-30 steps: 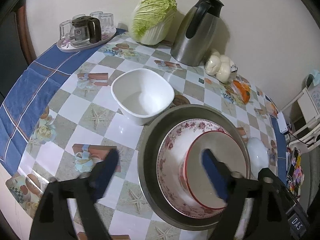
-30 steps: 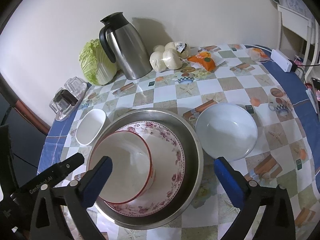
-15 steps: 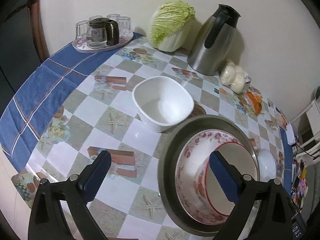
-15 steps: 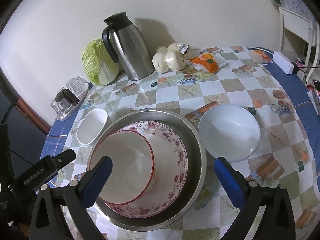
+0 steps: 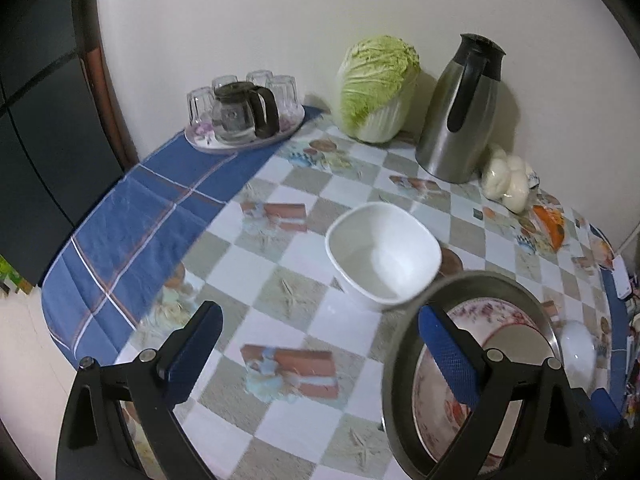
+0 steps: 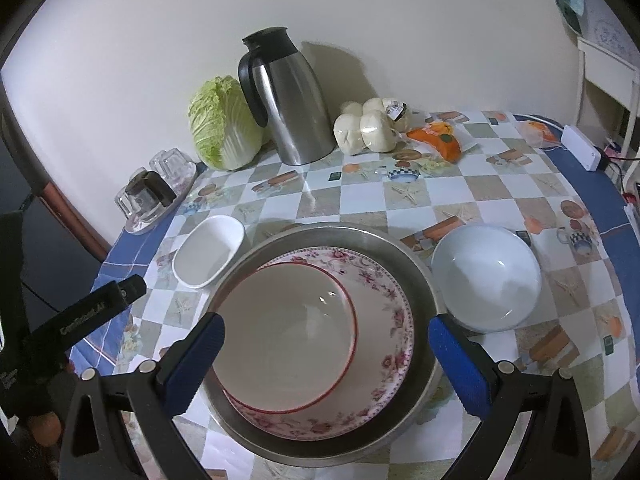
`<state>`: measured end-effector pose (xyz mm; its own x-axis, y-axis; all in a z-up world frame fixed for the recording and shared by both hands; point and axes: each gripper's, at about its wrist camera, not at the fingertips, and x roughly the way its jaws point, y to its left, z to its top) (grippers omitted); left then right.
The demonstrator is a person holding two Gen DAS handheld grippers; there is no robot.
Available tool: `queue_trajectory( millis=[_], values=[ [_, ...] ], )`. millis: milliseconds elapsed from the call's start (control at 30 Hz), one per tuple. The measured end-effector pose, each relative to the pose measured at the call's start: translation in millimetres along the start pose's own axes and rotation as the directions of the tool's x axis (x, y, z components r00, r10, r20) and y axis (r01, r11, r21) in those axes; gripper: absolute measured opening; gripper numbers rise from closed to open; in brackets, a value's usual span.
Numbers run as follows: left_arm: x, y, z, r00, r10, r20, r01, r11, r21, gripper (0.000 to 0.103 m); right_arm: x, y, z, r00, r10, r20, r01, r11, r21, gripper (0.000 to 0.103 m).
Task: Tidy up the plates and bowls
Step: 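Move both grippers to the white square bowl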
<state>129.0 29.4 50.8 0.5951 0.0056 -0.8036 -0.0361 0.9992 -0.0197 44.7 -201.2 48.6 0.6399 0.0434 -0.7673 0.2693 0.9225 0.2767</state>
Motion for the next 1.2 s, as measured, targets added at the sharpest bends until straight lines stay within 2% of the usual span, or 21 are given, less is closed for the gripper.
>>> queue_trajectory(
  millis=[133,433,633,700,867,967,1200],
  values=[
    [3.4,5.9,7.0,1.0,-0.009,0.0,0.009,1.0,-0.024,0.099,0.9,5.3,-0.8,0.999,-0.049,0.011,0.049,0.999,-0.005,0.103],
    [9.6,8.0,23.4,0.999,-0.033,0.027,0.033,0.999,-0.009,0.099,6.7,8.7,0.5,0.998,-0.06,-0.001,0.06,0.998,0.029,0.103],
    [15.3,10.2,32.7,0.997,-0.064,0.03,0.065,0.998,-0.026,0.099,10.1,17.3,2.9,0.995,-0.099,-0.001,0.099,0.995,0.017,0.103],
    [19.1,10.5,36.1,0.997,-0.076,0.025,0.077,0.997,-0.02,0.099,13.0,21.2,3.7,0.994,-0.112,-0.004,0.112,0.994,0.002,0.103],
    [31.2,17.1,43.7,0.999,-0.038,0.031,0.038,0.999,-0.009,0.099,21.1,31.2,11.3,0.99,-0.136,-0.028,0.135,0.99,-0.027,0.103],
    [40.5,27.8,46.7,0.999,-0.047,0.024,0.048,0.998,-0.039,0.099,24.4,40.5,20.9,0.988,-0.152,-0.037,0.15,0.988,-0.047,0.103],
    [61.6,39.4,46.9,0.998,-0.063,0.0,0.063,0.996,-0.061,0.099,38.2,68.2,46.1,0.965,-0.255,-0.059,0.244,0.958,-0.15,0.103]
  ],
)
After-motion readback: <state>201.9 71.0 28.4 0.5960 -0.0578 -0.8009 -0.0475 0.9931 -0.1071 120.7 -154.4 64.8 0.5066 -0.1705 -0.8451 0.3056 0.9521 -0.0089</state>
